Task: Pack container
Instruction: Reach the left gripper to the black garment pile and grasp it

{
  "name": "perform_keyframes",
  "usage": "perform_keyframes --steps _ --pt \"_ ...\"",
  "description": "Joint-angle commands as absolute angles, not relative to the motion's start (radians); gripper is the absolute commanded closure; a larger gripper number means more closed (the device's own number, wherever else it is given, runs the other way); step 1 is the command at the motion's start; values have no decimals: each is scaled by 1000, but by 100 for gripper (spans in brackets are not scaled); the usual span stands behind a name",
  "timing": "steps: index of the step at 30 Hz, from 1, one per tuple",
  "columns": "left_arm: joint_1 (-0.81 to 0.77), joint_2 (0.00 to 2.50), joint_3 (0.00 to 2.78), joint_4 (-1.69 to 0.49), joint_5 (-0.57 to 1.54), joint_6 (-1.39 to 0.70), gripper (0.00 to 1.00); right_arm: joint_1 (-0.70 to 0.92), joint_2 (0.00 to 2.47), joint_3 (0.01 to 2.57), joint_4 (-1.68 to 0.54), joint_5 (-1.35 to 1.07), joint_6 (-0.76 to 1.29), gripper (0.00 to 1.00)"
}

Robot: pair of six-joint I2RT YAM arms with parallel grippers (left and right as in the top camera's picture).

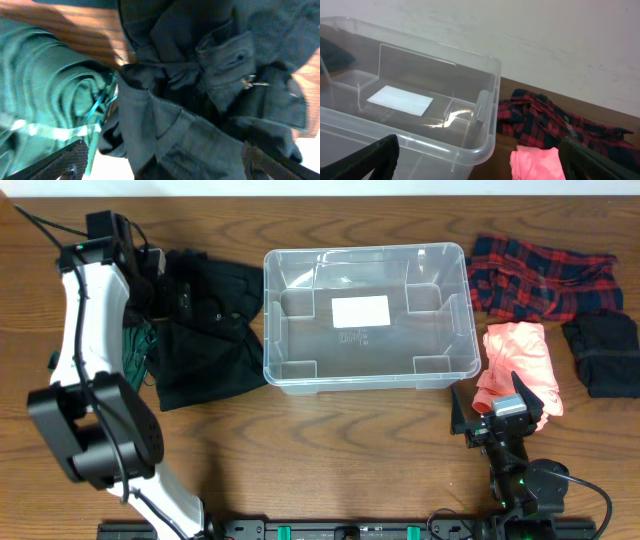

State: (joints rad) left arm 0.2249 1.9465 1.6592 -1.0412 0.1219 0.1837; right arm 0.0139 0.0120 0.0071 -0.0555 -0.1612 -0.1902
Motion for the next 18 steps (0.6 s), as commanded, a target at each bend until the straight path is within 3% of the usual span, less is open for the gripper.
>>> perform_keyframes --steps 1,18 --pt "229 2003 1643 -1034 130 194 2 7 7 6 -58 -168 -203 1" --pt "231 2215 1642 -988 131 206 1 7 7 6 -58 -168 -203 1"
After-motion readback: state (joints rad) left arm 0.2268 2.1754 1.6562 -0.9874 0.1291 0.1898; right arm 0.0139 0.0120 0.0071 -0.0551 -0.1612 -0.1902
